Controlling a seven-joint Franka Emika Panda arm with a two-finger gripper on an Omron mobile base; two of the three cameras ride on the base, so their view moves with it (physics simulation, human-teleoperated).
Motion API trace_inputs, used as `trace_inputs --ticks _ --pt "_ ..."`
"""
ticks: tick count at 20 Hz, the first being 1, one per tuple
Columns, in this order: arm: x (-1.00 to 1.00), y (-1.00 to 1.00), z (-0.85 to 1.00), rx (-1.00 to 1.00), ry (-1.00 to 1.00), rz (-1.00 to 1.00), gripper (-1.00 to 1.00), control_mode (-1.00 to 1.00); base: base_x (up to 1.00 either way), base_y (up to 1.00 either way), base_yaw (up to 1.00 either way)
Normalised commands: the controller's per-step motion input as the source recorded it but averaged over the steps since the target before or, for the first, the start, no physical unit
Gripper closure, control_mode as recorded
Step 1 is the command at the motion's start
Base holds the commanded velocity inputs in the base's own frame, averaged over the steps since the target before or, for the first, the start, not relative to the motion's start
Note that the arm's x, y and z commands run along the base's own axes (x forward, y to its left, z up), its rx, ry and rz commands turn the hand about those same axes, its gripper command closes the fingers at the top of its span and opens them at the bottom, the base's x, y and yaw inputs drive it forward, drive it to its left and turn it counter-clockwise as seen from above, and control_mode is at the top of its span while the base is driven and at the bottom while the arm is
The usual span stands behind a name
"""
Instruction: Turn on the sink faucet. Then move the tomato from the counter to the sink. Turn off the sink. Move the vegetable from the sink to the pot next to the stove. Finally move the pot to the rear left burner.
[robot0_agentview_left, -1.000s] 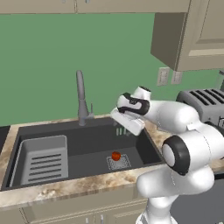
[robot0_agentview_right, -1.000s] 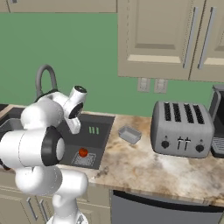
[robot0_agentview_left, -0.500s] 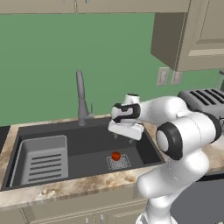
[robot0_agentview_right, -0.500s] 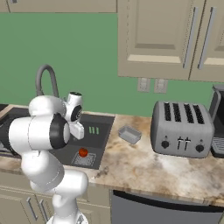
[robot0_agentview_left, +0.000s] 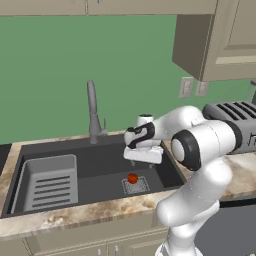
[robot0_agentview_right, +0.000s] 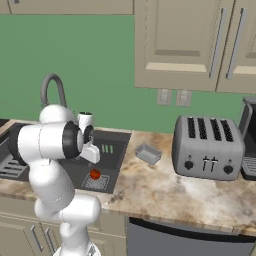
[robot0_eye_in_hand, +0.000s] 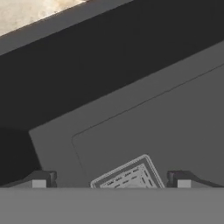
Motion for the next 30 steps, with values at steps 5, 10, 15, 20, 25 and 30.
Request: trace_inputs --ticks 5,10,15,20,25,30 --pt "0.12 -0.13 -0.33 0.00 0.00 0.08 -1.00 -1.00 0.00 0.00 0.00" --pt "0.17 -0.19 -0.28 0.00 0.00 0.09 -1.00 -1.00 0.00 0.00 0.00" --pt "0.27 0.00 -0.19 0.00 0.00 0.02 -1.00 -1.00 0.00 0.00 0.00" --pt "0.28 0.00 -0.10 0.00 0.00 0.00 -1.00 -1.00 0.00 0.00 0.00" --pt "0.30 0.01 -0.14 0.00 0.01 0.00 -1.00 -1.00 0.00 0.00 0.00" --pt "0.25 0.07 -0.19 0.00 0.03 0.00 -1.00 -1.00 0.00 0.00 0.00"
